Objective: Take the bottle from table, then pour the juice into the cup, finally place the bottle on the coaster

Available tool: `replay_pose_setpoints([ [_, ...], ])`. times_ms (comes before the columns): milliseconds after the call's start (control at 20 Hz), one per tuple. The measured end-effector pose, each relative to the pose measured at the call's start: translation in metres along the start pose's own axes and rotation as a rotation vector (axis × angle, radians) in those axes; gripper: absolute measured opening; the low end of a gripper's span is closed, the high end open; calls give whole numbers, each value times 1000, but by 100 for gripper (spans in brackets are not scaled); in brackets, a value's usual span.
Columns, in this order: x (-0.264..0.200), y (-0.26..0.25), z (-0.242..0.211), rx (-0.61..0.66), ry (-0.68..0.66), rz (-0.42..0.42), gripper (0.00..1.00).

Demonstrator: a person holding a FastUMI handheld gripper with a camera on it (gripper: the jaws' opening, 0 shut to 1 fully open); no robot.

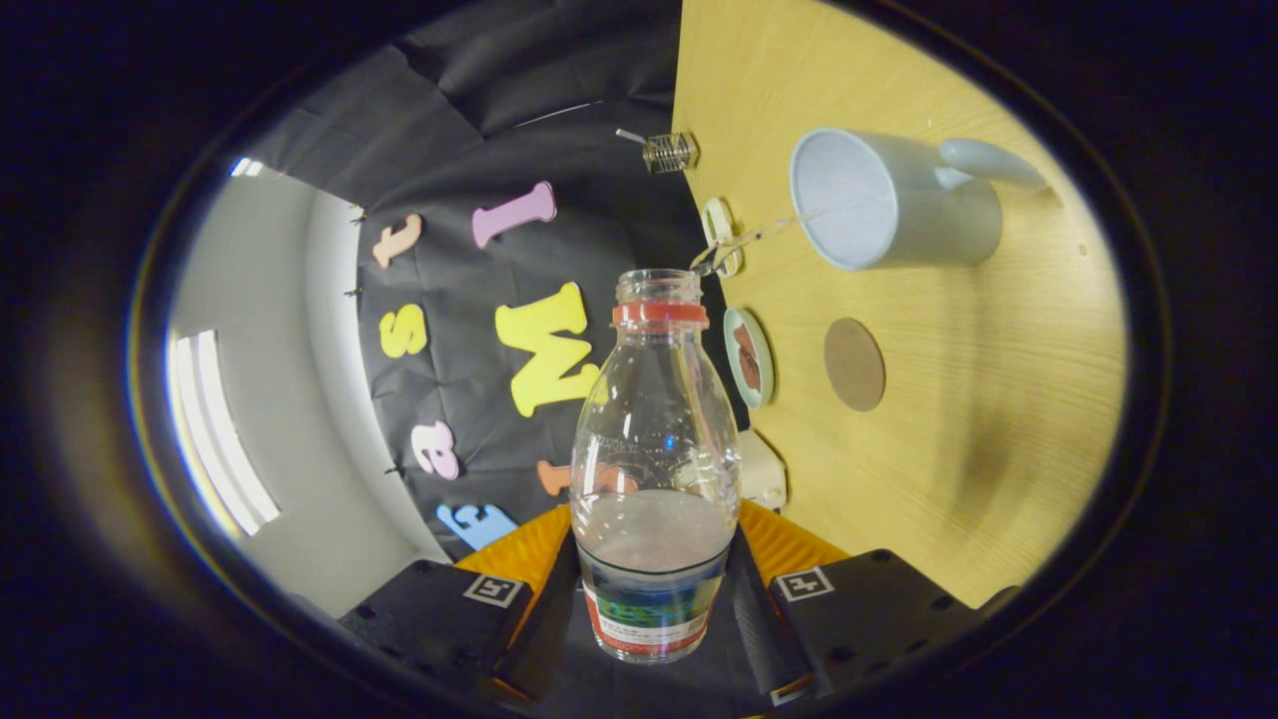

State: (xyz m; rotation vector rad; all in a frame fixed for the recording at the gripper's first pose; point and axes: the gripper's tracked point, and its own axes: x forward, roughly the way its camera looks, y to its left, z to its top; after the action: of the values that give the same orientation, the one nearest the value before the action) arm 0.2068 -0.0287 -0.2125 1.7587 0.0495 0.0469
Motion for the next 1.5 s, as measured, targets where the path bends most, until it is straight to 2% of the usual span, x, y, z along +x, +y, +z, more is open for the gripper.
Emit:
replay_pose_setpoints([
  [1500,-8,39,8,231,-8,50,77],
])
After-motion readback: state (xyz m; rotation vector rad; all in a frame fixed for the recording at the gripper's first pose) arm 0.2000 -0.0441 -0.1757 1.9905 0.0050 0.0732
